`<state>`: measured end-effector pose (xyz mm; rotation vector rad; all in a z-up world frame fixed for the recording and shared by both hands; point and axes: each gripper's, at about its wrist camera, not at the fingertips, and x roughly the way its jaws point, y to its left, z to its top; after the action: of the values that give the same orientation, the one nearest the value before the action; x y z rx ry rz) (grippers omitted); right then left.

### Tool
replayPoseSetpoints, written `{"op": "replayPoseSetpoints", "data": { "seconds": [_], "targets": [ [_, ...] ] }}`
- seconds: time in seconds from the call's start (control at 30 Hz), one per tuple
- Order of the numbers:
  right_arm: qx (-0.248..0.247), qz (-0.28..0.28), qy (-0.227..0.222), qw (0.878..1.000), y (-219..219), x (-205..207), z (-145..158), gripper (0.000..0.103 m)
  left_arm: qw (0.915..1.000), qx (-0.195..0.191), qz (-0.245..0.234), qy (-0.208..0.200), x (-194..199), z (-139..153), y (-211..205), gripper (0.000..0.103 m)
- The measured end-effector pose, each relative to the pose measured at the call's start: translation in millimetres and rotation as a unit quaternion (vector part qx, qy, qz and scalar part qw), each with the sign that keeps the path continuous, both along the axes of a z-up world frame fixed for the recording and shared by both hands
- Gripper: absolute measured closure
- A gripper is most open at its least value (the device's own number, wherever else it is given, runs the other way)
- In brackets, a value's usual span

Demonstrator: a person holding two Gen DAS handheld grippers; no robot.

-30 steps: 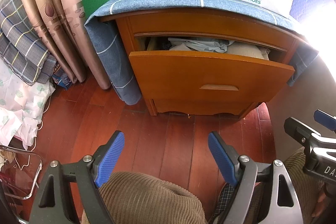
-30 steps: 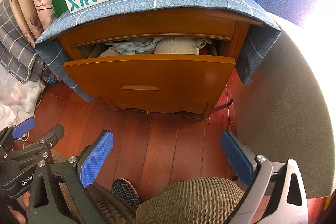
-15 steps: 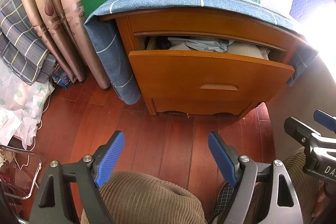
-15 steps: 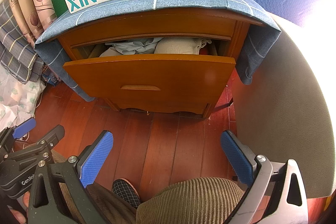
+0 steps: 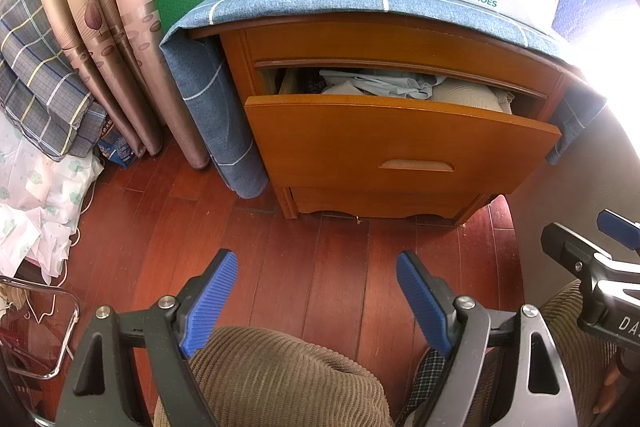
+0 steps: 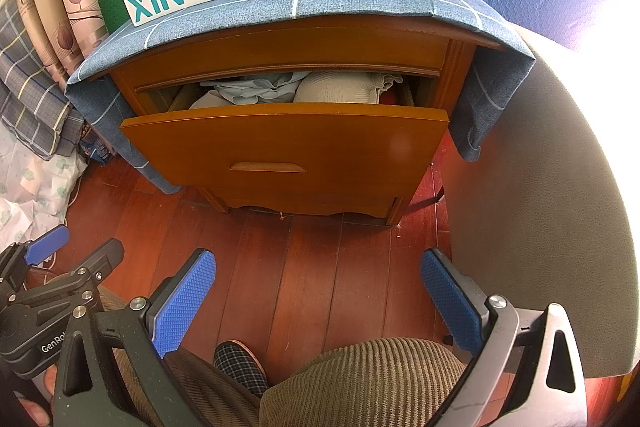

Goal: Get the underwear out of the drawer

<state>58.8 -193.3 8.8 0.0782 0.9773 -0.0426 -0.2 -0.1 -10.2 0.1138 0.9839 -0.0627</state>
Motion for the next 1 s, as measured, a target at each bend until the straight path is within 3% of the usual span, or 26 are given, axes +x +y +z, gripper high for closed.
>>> {"op": "replayPoseSetpoints", "data": {
  "seconds": [0.73, 0.9, 1.0],
  "targets": [
    [0.007, -0.001, -0.001, 1.000, 0.0, -0.4, 0.8, 0.002, 1.0000, -0.009, 0.001, 0.003, 1.5, -1.4, -1.1, 0.019],
    [0.011, -0.001, -0.002, 1.000, -0.7, -1.2, 0.9, 0.002, 0.9992, -0.038, 0.005, 0.007, 1.4, 1.6, 3.0, 0.019],
    [0.015, 0.003, -0.001, 1.000, -0.5, -0.8, 1.5, 0.002, 0.9960, -0.086, 0.011, 0.019, 7.2, 5.1, 13.0, 0.019]
  ]
}}
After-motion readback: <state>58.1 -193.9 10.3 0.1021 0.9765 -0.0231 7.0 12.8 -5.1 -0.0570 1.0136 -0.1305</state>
